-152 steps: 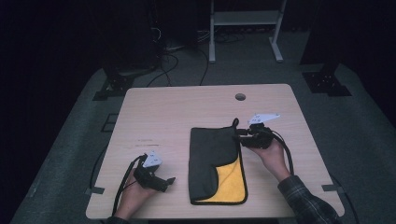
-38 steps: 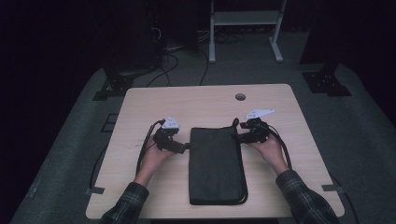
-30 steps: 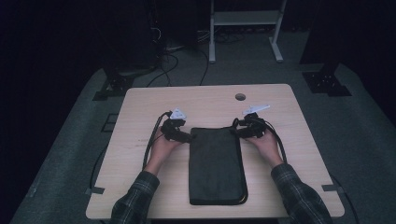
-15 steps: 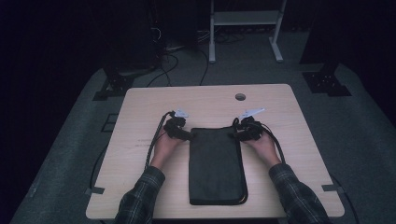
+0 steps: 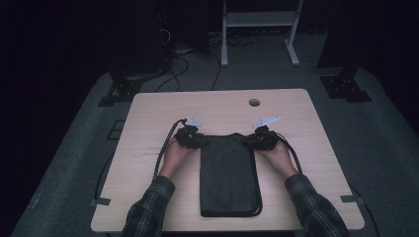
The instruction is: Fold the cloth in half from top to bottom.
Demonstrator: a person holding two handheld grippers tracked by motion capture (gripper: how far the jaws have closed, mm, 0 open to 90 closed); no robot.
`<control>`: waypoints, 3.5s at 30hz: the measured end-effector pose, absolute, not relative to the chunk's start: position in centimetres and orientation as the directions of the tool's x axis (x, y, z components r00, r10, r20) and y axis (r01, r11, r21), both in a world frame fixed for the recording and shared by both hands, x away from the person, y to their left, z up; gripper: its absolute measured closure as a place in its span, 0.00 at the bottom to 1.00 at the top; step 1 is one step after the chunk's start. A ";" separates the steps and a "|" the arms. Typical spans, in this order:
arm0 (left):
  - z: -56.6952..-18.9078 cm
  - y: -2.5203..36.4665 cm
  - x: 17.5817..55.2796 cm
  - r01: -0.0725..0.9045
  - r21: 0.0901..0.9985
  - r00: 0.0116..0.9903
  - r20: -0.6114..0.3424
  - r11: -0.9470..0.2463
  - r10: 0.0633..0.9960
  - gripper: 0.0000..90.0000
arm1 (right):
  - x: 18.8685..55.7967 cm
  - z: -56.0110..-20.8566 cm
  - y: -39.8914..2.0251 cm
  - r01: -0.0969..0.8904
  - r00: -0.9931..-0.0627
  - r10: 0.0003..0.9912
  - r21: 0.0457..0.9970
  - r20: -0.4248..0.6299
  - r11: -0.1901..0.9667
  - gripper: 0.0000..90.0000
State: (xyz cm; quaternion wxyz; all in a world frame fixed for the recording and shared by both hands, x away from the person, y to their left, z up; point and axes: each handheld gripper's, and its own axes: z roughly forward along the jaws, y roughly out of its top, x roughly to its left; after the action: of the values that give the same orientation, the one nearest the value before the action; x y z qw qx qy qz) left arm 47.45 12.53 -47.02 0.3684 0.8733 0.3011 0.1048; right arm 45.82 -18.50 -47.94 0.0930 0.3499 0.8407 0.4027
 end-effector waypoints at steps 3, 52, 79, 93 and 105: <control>-47.0 12.4 47.4 0.468 0.703 0.799 -0.078 -0.535 0.596 0.82 | 45.9 -47.9 -18.5 0.530 -0.735 0.662 0.737 0.151 0.420 0.87; -41.2 14.4 36.6 0.359 0.789 0.896 -0.142 -0.498 0.421 0.88 | 36.9 -44.2 -20.6 0.381 -0.842 0.522 0.837 0.138 0.393 0.87; -43.3 14.9 31.9 0.397 0.742 0.901 -0.202 -0.541 0.384 0.73 | 31.0 -44.0 -22.3 0.395 -0.854 0.493 0.823 0.164 0.410 0.70; -44.0 12.2 35.8 0.387 0.728 0.893 -0.142 -0.566 0.427 0.94 | 35.8 -43.3 -19.6 0.347 -0.839 0.541 0.826 0.062 0.444 0.99; -45.6 12.1 34.8 0.395 0.691 0.899 -0.156 -0.606 0.408 0.93 | 37.3 -46.1 -17.8 0.386 -0.882 0.455 0.739 0.120 0.552 0.99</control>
State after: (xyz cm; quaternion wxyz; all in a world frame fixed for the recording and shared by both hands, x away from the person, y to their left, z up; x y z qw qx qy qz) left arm 34.76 12.12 -45.57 0.3833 0.8960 0.2242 0.0086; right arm 37.29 -17.80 -46.08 0.0425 0.2389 0.8800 0.4083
